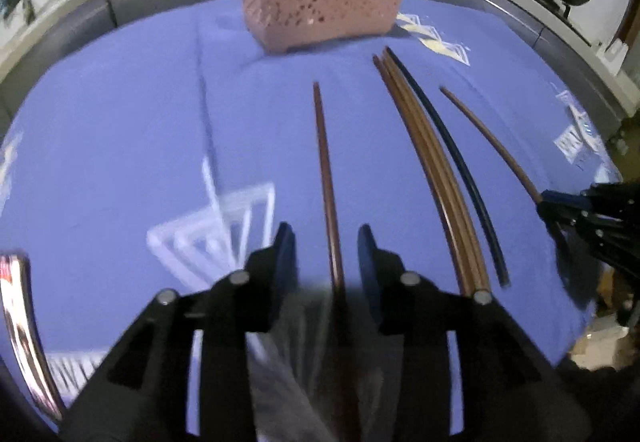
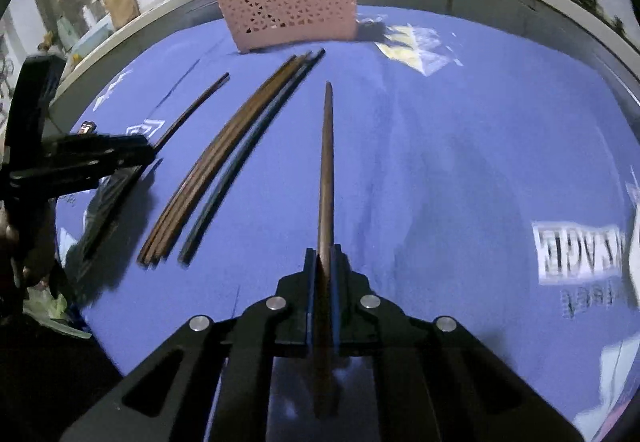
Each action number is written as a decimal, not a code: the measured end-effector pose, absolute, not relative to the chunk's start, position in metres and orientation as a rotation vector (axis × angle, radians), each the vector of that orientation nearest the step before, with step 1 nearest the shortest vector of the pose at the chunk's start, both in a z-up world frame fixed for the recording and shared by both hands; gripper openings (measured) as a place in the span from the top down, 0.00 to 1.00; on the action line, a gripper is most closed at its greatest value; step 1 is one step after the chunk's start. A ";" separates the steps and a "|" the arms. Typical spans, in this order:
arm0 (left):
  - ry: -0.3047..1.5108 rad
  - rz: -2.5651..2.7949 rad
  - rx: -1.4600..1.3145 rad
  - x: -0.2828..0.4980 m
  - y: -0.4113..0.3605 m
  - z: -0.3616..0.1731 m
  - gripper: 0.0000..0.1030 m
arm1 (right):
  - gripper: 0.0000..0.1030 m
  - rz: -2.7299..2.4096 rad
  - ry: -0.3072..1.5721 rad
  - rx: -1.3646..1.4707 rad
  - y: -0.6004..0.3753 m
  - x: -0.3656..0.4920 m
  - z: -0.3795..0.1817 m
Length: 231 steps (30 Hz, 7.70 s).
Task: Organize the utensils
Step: 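Grasp a chopstick with the left tool while the right tool grasps another, then lift both held chopsticks upright over the pink holder, then open both tools to drop the chopsticks into the pink holder, then move both tools back to the remaining chopsticks, then grasp a brown chopstick with the left tool while the right tool grasps a dark one, then lift both held chopsticks upright over the pink holder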
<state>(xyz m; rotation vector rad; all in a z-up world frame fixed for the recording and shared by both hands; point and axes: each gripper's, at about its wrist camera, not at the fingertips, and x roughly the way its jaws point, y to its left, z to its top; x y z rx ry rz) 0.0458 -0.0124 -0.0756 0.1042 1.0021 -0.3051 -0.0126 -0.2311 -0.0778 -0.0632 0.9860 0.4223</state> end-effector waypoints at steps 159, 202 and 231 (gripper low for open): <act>0.919 -0.244 0.152 0.021 -0.058 -0.084 0.93 | 0.70 0.332 0.859 0.101 -0.210 -0.004 -0.081; 0.757 -0.321 -0.060 0.077 0.043 -0.022 0.95 | 0.96 0.566 0.864 0.103 -0.194 0.099 -0.019; 0.414 -0.332 -0.112 -0.003 0.084 0.094 0.95 | 0.96 0.530 0.406 0.173 -0.228 0.018 0.092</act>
